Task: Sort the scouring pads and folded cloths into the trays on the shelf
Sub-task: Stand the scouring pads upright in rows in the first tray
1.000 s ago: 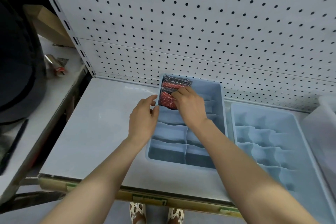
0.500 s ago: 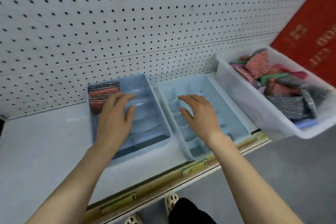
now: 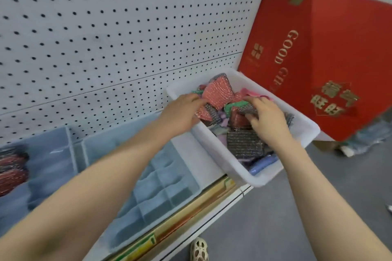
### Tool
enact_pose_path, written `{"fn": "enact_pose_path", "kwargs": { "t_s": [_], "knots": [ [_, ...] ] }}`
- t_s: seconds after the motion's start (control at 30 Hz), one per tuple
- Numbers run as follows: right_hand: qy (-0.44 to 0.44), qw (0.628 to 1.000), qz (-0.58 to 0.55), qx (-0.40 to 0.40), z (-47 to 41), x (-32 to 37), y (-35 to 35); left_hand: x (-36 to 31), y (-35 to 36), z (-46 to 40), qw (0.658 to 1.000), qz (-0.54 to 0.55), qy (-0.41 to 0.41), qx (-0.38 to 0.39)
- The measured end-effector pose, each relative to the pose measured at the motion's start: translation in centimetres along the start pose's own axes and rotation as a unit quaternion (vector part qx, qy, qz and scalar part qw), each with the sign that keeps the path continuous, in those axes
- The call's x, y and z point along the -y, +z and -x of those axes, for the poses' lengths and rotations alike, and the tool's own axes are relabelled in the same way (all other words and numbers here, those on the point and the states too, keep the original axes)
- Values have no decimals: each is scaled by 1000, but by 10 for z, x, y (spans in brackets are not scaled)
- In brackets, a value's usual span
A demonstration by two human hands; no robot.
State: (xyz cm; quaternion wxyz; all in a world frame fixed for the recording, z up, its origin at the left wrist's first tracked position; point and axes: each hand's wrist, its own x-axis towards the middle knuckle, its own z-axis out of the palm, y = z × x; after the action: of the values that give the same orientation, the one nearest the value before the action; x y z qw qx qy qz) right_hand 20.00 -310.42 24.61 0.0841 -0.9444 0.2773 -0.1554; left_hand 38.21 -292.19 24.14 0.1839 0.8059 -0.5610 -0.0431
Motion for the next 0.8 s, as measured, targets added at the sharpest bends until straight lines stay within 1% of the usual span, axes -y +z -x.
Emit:
{"fn": "enact_pose_path", "kwargs": {
  "t_s": [0.03, 0.1, 0.2, 0.3, 0.4, 0.43, 0.57, 0.63, 0.7, 0.73, 0.77, 0.8],
  "knots": [
    [-7, 1000, 4, 20, -14, -11, 0, -1, 3, -16, 1000, -12, -3, 22],
    [-21, 998, 1, 51, -42, -26, 3, 1, 7, -36, 999, -8, -23, 39],
    [-31, 994, -25, 105, -85, -32, 10, 8, 17, -49, 998, 6, -55, 16],
    [-11, 987, -54, 151, -118, -22, 22, 17, 23, -53, 997, -10, -72, -21],
    [40, 968, -155, 193, -138, -10, 35, 22, 23, -55, 997, -27, -74, -27],
    [60, 961, -172, 207, -143, -8, 41, 24, 24, -56, 996, -33, -72, -28],
    [92, 962, -149, 210, -159, -8, 55, 28, 18, -63, 992, -56, -85, -70],
    [104, 951, -204, 209, -160, -13, 52, 26, 10, -67, 985, -44, -116, -119],
    [116, 929, -315, 158, -160, -22, 40, 22, 2, -69, 963, -25, -180, -197],
    [134, 902, -390, 131, -160, -26, 32, 19, -2, -70, 945, -6, -218, -243],
    [154, 863, -467, 115, -160, -29, 24, 16, -3, -71, 926, 28, -253, -280],
    [170, 823, -531, 111, -159, -29, 15, 13, -2, -73, 909, 69, -284, -297]
  ]
}}
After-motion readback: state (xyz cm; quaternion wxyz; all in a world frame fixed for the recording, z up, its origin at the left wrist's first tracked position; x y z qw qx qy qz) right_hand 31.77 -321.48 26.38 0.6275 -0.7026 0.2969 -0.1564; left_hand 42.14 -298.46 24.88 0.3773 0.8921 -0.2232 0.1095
